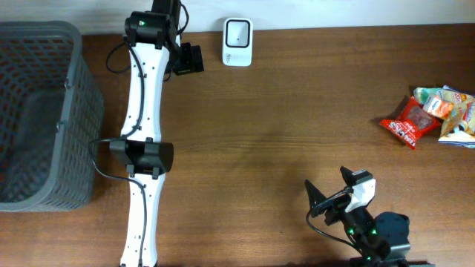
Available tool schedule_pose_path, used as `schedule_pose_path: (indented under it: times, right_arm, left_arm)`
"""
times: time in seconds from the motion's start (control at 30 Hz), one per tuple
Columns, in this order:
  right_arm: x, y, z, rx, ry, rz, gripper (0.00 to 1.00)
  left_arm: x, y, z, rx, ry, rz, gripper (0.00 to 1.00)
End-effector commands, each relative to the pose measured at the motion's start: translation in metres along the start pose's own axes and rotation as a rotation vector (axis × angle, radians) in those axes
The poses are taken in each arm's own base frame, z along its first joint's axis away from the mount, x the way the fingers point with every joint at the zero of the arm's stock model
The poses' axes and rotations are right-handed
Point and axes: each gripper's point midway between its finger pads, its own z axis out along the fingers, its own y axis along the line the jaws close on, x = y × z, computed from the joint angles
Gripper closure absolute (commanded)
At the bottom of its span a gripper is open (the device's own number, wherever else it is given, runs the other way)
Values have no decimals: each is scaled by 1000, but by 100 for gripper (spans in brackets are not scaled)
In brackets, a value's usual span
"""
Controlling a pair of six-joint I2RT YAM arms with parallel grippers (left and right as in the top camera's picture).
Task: Scan the item barcode
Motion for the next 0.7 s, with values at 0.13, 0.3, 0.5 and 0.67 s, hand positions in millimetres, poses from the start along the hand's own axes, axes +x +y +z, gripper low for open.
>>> schedule_pose_path:
  times: [0.13,0.3,0.5,0.67]
  right_arm:
    - [-45,-2,-1,29,-256,-208,1]
    - [-60,-36,-7,229,-348,-239,1]
    - [-22,-75,-7,401,-184,-173,1]
    - [-23,-75,-7,397,-184,-176,1]
  left_arm:
    - [-1,0,-3,-4,-9,7,1]
    - [-1,0,-3,-4,-9,7,1]
    - [-1,0,-3,-4,-9,7,1]
    - [-1,0,-3,-4,-9,7,1]
